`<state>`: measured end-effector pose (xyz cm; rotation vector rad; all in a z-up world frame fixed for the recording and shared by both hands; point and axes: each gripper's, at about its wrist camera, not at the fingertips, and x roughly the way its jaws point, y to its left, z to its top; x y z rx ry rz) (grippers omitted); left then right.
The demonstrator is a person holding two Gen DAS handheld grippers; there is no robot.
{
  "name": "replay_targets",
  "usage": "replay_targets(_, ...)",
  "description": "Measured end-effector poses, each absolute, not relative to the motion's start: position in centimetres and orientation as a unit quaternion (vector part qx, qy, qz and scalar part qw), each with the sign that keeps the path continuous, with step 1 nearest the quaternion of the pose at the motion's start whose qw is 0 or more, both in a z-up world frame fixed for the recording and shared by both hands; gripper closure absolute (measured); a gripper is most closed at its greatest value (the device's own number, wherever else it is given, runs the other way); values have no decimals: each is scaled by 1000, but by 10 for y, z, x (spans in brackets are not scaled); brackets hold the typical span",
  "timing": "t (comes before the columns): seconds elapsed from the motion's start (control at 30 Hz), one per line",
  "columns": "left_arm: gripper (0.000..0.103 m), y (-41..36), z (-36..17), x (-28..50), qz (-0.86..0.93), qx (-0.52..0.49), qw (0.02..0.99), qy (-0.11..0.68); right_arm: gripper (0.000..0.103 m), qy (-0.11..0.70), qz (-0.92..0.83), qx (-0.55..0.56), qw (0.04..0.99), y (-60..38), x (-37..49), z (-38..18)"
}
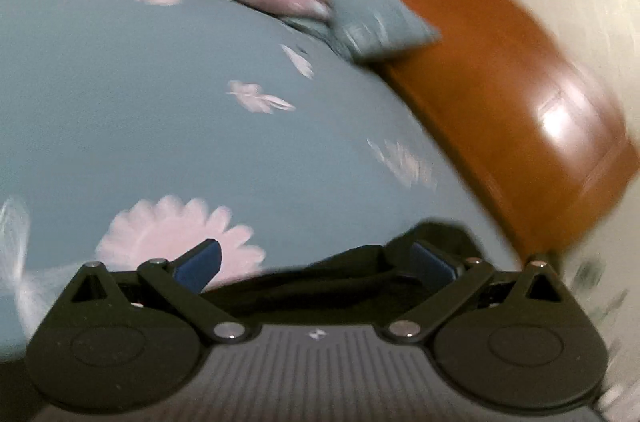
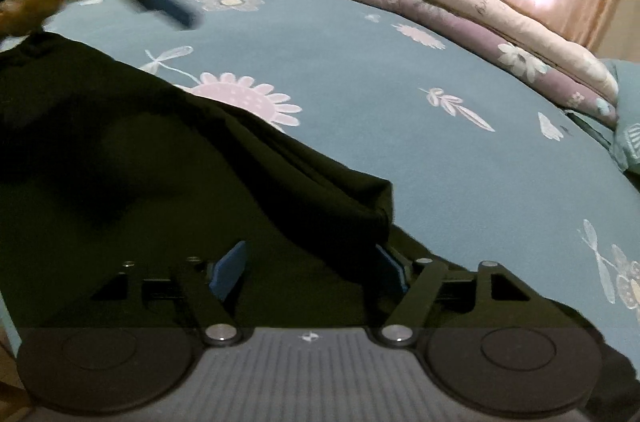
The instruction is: Fold clothes
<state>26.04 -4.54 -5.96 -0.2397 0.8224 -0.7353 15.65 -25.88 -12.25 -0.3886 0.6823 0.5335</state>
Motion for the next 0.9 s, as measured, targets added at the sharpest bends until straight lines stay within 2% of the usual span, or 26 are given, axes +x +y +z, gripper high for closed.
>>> replay_targets(0.2, 3, -142, -70, 289, -380, 57, 829, 406, 26, 315, 277, -150, 895, -272, 157, -117)
replay_targets(0.4, 3, -180, -86, 278, -412, 123, 812, 394, 26, 313, 283, -122, 899, -281, 161, -115)
replay_targets(0.9, 3, -208, -102, 254, -404, 261, 800, 358, 25, 320, 289, -125, 894, -276, 160, -119)
